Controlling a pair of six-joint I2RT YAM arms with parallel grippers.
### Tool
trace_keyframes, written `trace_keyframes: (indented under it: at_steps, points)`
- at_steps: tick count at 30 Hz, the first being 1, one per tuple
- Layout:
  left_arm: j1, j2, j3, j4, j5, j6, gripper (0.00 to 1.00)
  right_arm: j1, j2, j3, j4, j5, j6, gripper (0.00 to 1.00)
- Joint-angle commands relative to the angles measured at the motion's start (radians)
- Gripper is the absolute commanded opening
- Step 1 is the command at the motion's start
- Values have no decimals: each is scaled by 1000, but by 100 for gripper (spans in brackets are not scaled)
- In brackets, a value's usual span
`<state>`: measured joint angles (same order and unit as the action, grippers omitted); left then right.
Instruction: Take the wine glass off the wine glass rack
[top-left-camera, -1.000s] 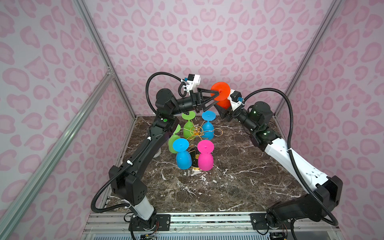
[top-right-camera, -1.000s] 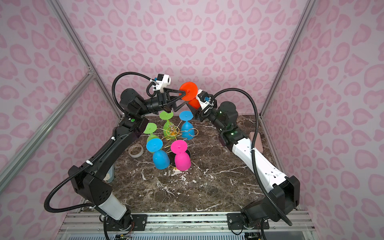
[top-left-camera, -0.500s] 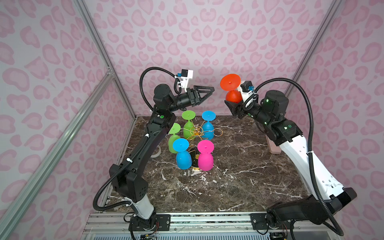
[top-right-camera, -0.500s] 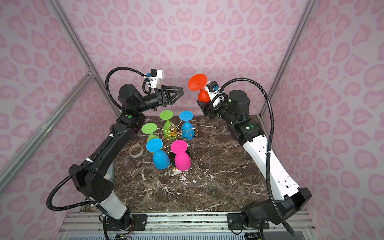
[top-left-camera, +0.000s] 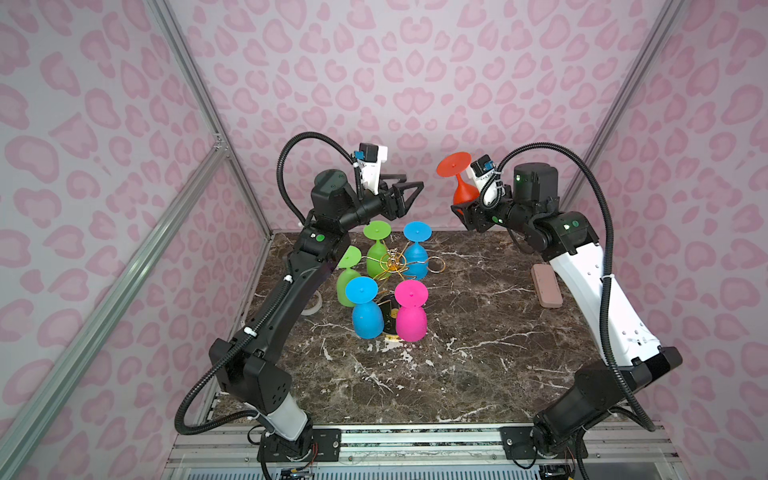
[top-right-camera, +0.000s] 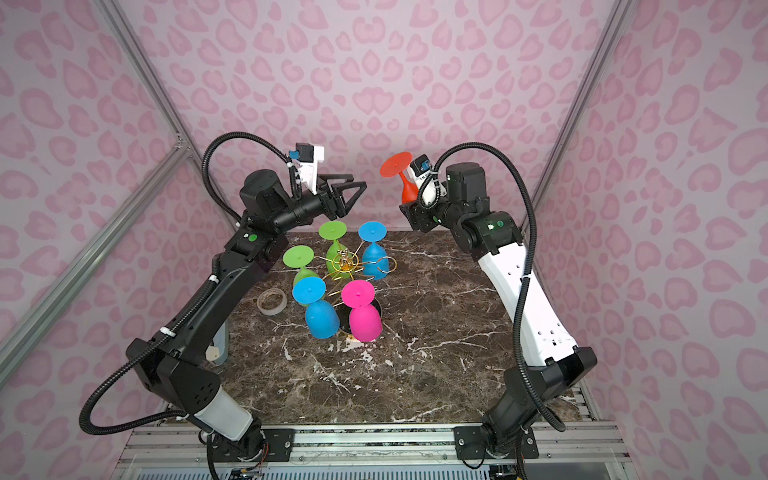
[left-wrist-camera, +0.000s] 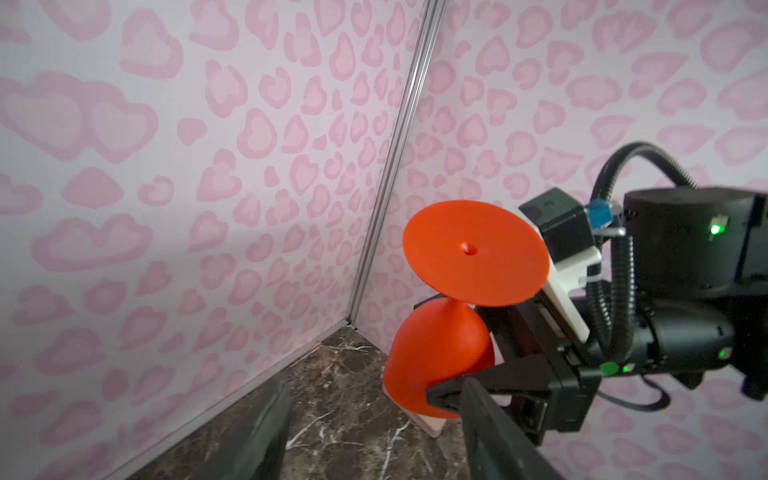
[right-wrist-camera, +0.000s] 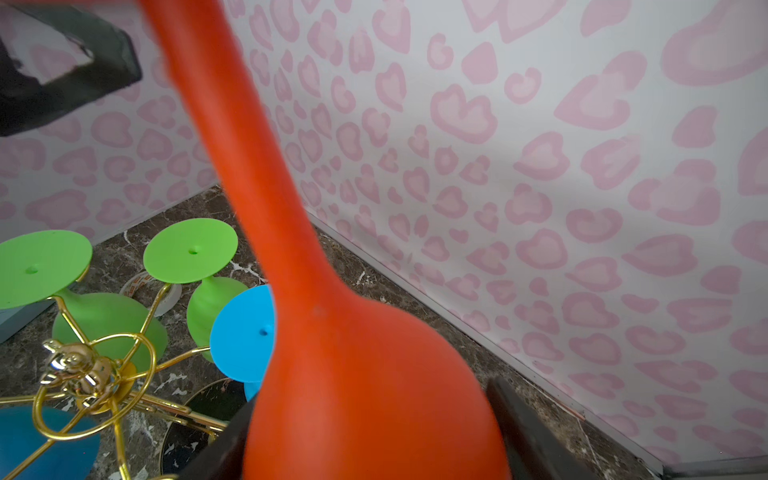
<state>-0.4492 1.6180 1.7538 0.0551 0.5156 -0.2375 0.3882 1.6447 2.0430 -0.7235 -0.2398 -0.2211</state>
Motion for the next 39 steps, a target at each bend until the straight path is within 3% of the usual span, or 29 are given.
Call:
trace_keyframes:
  at_steps: [1, 4, 10, 16, 30, 39]
  points:
    - [-36, -43, -79, 58, -150, 393, 66, 0, 26, 36, -84, 12, 7, 71]
    - [-54, -45, -101, 74, -164, 551, 66, 0, 39, 46, -102, 4, 10, 70]
    - [-54, -19, -92, 120, -175, 660, 63, 2, 61, 61, -132, -2, 15, 70]
    - [-54, -11, -103, 128, -83, 784, 59, 21, 107, 117, -193, 4, -2, 70]
    - [-57, 12, -103, 158, -81, 897, 52, 72, 137, 137, -239, 23, -14, 69]
    - [-68, 23, -106, 160, -92, 918, 37, 92, 136, 129, -243, 18, 4, 68]
